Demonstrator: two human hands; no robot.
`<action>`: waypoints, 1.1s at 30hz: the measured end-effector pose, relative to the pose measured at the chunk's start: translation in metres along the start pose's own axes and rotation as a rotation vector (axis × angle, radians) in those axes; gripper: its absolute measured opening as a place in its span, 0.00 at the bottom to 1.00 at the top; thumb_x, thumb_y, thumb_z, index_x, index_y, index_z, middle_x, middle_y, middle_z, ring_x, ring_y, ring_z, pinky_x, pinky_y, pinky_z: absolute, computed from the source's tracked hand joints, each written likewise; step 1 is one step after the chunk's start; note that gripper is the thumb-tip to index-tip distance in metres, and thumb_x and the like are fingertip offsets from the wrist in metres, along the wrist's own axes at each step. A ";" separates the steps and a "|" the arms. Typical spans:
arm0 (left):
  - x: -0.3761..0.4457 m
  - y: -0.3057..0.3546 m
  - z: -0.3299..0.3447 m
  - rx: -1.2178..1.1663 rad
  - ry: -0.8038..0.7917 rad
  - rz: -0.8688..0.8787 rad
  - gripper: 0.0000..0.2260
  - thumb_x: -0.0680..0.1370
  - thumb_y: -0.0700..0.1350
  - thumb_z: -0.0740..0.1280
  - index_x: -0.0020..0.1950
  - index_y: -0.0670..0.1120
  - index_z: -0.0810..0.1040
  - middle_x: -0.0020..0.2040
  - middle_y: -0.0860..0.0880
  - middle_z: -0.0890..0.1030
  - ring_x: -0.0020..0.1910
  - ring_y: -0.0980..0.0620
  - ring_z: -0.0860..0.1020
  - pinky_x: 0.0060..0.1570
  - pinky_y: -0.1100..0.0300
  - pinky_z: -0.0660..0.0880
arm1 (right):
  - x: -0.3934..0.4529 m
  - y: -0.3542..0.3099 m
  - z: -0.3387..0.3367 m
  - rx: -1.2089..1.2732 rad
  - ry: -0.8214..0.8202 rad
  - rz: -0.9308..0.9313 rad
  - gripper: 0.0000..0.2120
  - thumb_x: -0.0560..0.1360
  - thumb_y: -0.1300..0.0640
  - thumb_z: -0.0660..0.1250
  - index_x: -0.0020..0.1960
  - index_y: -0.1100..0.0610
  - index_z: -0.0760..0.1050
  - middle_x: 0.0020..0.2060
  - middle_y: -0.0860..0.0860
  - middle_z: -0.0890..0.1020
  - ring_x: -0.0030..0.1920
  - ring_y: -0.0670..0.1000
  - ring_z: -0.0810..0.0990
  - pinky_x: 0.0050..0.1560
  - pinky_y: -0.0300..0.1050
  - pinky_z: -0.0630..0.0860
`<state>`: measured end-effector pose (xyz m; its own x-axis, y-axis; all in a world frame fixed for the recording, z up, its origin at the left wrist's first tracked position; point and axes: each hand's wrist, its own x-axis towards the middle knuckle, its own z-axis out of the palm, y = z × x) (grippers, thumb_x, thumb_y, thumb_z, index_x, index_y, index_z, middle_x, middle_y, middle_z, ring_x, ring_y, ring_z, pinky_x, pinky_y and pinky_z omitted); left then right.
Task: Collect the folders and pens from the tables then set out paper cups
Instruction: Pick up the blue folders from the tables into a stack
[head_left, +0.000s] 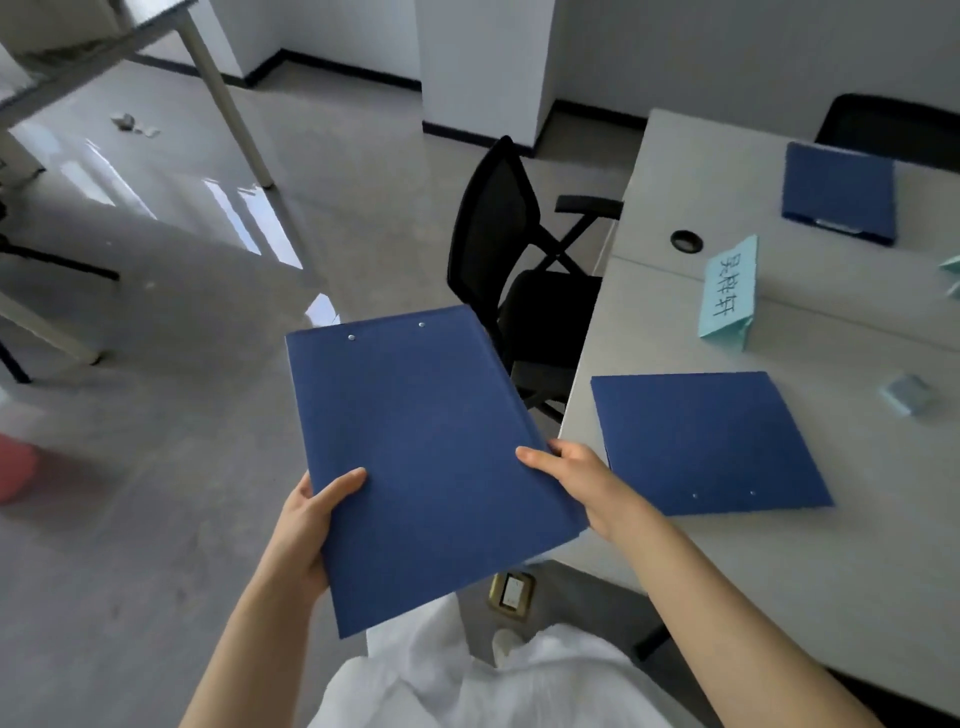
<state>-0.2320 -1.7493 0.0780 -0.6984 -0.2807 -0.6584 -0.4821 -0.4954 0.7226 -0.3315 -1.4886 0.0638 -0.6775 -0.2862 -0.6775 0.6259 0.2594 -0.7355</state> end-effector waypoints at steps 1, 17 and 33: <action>0.012 0.013 -0.001 0.024 -0.027 -0.002 0.16 0.74 0.41 0.70 0.62 0.45 0.77 0.54 0.43 0.84 0.45 0.42 0.84 0.39 0.50 0.81 | 0.007 -0.005 0.004 0.045 0.014 0.011 0.14 0.75 0.50 0.69 0.56 0.56 0.77 0.52 0.51 0.84 0.52 0.53 0.83 0.55 0.50 0.79; 0.136 0.122 0.015 0.284 -0.187 -0.037 0.15 0.74 0.41 0.71 0.60 0.47 0.78 0.53 0.44 0.85 0.50 0.39 0.82 0.47 0.45 0.79 | 0.098 0.010 -0.039 -0.387 0.683 0.200 0.07 0.73 0.60 0.57 0.38 0.56 0.72 0.37 0.55 0.73 0.41 0.57 0.72 0.40 0.46 0.66; 0.150 0.118 0.032 0.387 -0.129 -0.017 0.13 0.74 0.38 0.71 0.58 0.46 0.79 0.53 0.43 0.84 0.49 0.38 0.82 0.46 0.47 0.80 | 0.124 0.026 -0.001 -0.167 0.418 0.133 0.25 0.83 0.48 0.47 0.76 0.57 0.56 0.73 0.52 0.63 0.74 0.56 0.61 0.70 0.50 0.60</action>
<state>-0.4103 -1.8238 0.0711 -0.7370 -0.1575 -0.6573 -0.6409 -0.1460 0.7536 -0.3997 -1.5166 -0.0398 -0.7147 0.1471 -0.6838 0.6704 0.4230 -0.6097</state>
